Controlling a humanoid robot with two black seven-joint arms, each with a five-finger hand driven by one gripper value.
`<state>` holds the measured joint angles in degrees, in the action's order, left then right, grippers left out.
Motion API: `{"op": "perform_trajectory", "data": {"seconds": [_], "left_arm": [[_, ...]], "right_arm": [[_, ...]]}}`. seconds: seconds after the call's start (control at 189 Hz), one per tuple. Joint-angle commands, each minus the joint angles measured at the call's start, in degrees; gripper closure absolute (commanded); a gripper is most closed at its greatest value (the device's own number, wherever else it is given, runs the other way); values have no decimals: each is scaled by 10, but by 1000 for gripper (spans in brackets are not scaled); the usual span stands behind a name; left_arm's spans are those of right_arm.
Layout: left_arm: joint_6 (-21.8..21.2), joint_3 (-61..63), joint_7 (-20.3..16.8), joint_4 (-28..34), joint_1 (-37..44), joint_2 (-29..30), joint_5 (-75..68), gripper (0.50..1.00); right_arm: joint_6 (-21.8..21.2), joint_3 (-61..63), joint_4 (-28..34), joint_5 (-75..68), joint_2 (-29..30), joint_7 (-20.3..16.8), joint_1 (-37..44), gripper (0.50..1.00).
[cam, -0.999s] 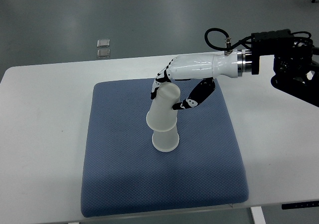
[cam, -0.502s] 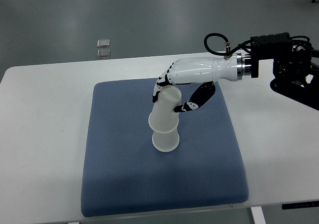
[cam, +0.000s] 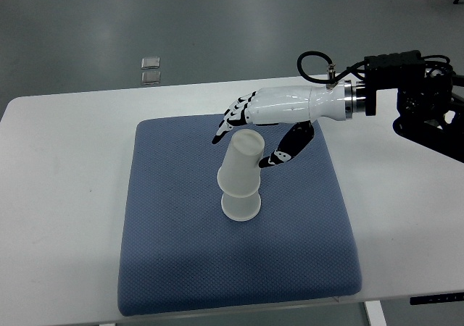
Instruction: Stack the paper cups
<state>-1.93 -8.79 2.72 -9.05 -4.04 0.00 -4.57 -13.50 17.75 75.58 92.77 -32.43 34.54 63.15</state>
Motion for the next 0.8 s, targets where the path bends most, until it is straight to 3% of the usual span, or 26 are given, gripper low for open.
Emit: {"op": "perform_trajectory", "data": {"seconds": [0.0,0.328,0.423,0.645,0.793], "left_arm": [[0,0,0,0,1,0,0,500],[0,0,0,0,0,0,0,500],[0,0,0,0,0,0,0,500],[0,0,0,0,0,0,0,500],[0,0,0,0,0,0,0,500]], "right_arm": [[0,0,0,0,-1,0,-3,587],[1,12,-29,-29,-11,-4,-19,587],[12,34,-61,-93,-4,-26,-43,589],[93,85,-163,-290,47,-95,-106,587],[155,97,-200,-376,62,-131,-122,587]]}}
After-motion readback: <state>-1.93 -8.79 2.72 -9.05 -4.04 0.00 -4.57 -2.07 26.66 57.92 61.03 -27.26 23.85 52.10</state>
